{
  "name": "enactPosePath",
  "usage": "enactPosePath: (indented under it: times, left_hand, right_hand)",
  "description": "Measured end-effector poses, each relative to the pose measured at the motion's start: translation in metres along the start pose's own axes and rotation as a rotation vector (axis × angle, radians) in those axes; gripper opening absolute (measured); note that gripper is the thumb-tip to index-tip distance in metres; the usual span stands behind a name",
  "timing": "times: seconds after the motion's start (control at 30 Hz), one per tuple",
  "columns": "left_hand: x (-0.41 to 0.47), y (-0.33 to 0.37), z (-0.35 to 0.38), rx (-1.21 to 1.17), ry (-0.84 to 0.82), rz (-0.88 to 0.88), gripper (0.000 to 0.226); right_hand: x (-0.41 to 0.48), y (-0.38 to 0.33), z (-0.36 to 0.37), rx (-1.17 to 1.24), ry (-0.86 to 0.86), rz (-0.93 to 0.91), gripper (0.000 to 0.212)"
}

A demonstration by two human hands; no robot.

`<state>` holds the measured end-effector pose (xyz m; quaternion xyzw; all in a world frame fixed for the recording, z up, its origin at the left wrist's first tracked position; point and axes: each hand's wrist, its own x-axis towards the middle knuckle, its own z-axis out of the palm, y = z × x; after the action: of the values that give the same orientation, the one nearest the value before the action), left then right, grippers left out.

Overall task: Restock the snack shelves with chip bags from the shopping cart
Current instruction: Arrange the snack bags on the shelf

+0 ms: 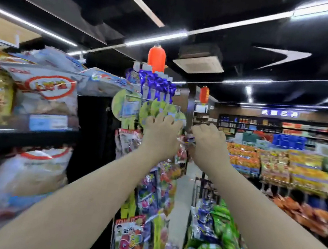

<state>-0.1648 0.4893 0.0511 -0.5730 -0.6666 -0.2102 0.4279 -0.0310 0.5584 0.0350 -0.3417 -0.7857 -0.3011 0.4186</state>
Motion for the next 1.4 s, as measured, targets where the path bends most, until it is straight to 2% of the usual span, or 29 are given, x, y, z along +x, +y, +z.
enactPosePath:
  times: [0.1,0.33,0.47,0.6,0.7,0.83,0.97,1.1,1.4]
  left_hand:
    - [0.025,0.077,0.049,-0.082,-0.006,0.059,0.038]
    - [0.060,0.248,0.158,-0.250,-0.083,0.139,0.031]
    - [0.062,0.316,0.231,-0.362,-0.148,0.119,0.033]
    - [0.041,0.361,0.314,-0.403,-0.339,0.106,0.037]
    - [0.026,0.380,0.373,-0.417,-0.424,0.103,0.038]
    - [0.022,0.390,0.448,-0.418,-0.459,0.086,0.034]
    - [0.020,0.385,0.526,-0.467,-0.535,0.032,0.033]
    - [0.020,0.371,0.593,-0.466,-0.640,-0.010,0.034]
    - [0.022,0.333,0.730,-0.442,-0.880,-0.293,0.038]
  right_hand:
    - [-0.026,0.078,0.023,-0.069,-0.076,0.067,0.028]
    - [-0.096,0.238,0.087,-0.187,-0.272,0.165,0.040]
    - [-0.137,0.294,0.136,-0.167,-0.371,0.196,0.032]
    - [-0.190,0.327,0.202,-0.129,-0.507,0.238,0.029]
    - [-0.215,0.344,0.251,-0.127,-0.571,0.271,0.026]
    - [-0.232,0.364,0.327,-0.095,-0.608,0.321,0.030]
    - [-0.238,0.368,0.405,0.015,-0.619,0.412,0.026]
    - [-0.237,0.361,0.476,0.056,-0.663,0.422,0.032]
    - [-0.237,0.366,0.636,0.267,-0.840,0.359,0.041]
